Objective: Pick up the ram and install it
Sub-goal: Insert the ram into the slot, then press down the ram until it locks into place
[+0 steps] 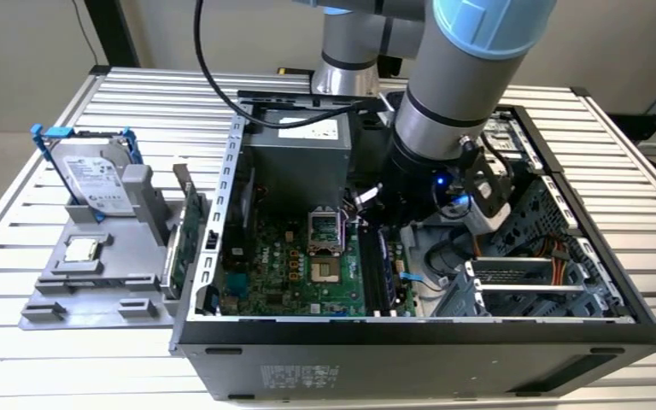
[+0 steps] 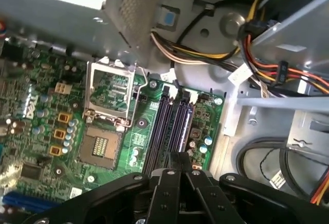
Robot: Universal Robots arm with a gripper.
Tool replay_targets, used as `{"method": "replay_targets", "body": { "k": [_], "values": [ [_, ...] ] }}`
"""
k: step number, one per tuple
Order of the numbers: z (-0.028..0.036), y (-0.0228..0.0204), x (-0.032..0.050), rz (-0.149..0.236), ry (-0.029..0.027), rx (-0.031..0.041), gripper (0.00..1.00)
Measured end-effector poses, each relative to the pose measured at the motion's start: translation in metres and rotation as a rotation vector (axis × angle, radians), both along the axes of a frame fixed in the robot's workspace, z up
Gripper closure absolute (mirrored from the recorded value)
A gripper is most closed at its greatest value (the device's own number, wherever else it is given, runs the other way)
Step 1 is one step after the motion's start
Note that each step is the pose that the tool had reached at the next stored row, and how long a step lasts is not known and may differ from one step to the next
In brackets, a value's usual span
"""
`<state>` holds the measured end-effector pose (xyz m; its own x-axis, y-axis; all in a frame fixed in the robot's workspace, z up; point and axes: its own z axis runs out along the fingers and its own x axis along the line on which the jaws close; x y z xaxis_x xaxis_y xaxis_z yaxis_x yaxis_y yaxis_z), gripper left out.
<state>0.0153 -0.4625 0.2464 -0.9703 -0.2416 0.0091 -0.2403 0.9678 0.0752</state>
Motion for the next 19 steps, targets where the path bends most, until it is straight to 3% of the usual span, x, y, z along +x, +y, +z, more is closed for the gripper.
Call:
{"method": "replay_targets", "body": {
  "k": [19],
  "values": [
    [0.0,0.0,0.0,0.331,-0.0026,-0.0002,1.0]
  ]
}}
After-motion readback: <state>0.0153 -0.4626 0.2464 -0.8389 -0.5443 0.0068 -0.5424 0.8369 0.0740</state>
